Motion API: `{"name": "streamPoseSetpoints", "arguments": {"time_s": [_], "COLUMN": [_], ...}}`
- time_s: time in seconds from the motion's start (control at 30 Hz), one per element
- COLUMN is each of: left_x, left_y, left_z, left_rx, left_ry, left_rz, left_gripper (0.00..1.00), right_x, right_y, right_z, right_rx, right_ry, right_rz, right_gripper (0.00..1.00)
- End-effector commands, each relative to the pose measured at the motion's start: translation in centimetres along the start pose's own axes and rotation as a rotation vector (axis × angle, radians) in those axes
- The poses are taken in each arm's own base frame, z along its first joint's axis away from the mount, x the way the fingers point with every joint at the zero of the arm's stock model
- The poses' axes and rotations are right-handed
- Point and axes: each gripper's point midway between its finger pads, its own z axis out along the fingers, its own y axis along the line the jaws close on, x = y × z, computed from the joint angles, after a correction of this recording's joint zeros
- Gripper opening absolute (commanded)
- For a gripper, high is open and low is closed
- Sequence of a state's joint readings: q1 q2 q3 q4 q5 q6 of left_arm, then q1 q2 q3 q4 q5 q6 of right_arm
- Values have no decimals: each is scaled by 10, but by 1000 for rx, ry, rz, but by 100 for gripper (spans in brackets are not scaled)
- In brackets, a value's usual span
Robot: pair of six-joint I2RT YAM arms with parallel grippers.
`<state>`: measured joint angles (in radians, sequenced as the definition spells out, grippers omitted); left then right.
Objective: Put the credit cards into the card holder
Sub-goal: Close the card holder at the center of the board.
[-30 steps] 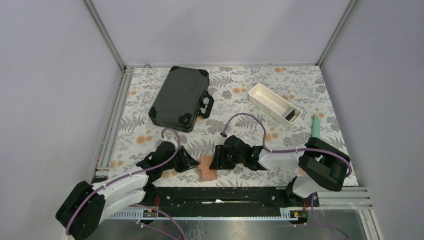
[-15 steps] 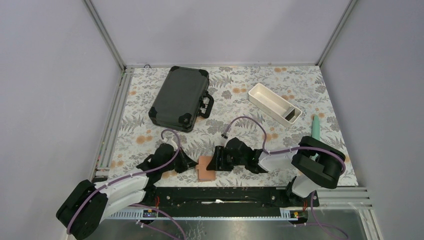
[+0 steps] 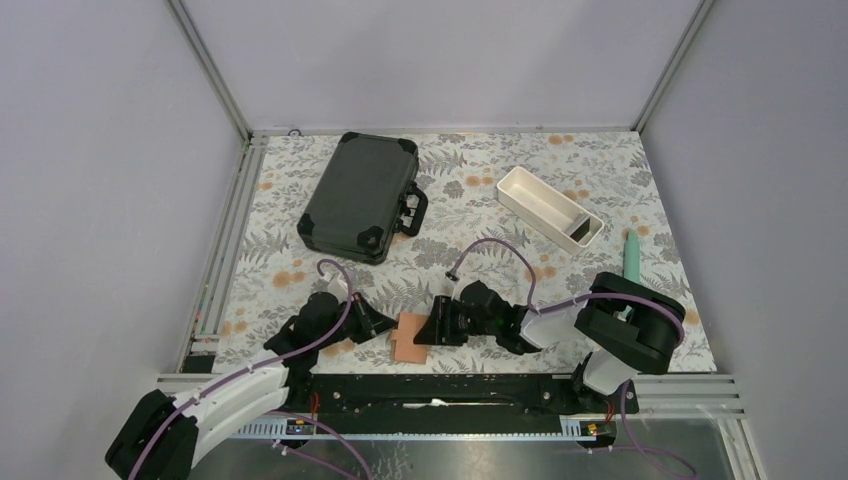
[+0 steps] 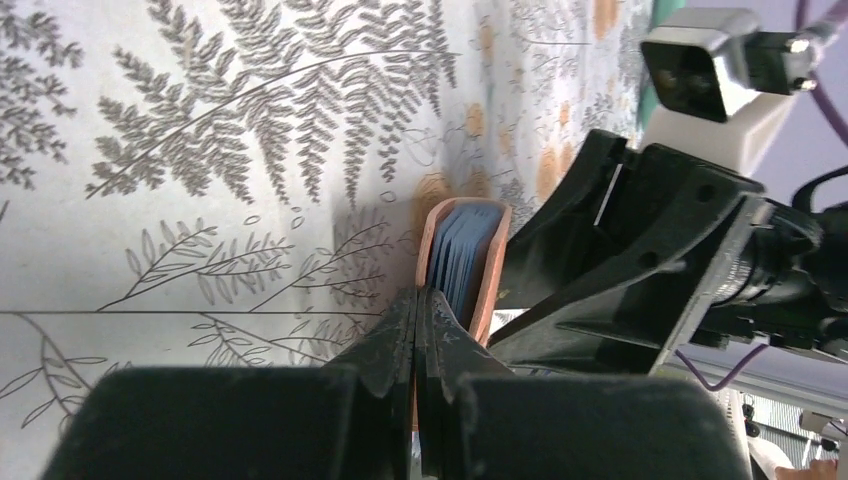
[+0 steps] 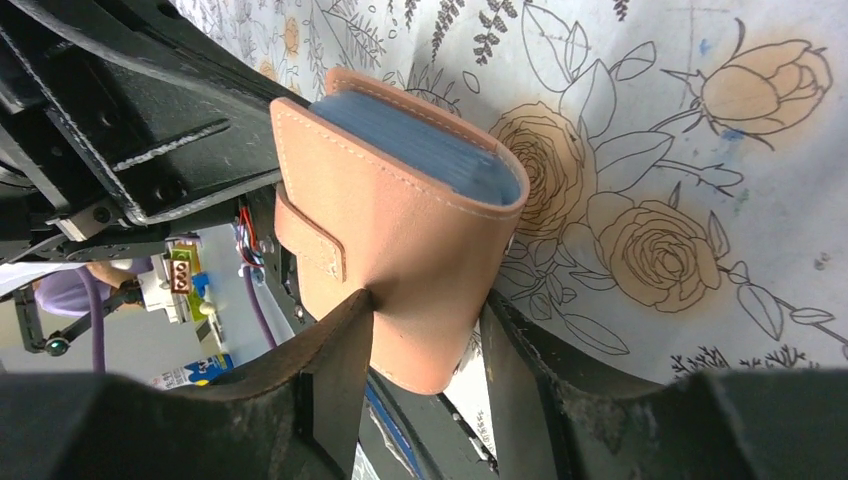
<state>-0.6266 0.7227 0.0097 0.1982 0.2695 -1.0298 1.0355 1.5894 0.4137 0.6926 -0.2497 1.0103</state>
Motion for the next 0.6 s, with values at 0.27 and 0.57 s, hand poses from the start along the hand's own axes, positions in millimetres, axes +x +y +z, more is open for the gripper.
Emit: {"name": "streamPoseSetpoints", "arguments": {"time_s": [0.27,0.57], "left_x": [9,14], "left_y": [-21,-53], "left_z": [-8,-17], "left_rx": [165,301], "left_ry": [19,81], "left_rz": [45,122], "left_gripper": [0,0], "right_x": [-22,-31], "right_y": [48,43], "right_z": [-19,-22], "right_rx": [-200,-142], "right_ry": [-132,-169], "right_rz": [-86,-133], "right_gripper": [37,22]}}
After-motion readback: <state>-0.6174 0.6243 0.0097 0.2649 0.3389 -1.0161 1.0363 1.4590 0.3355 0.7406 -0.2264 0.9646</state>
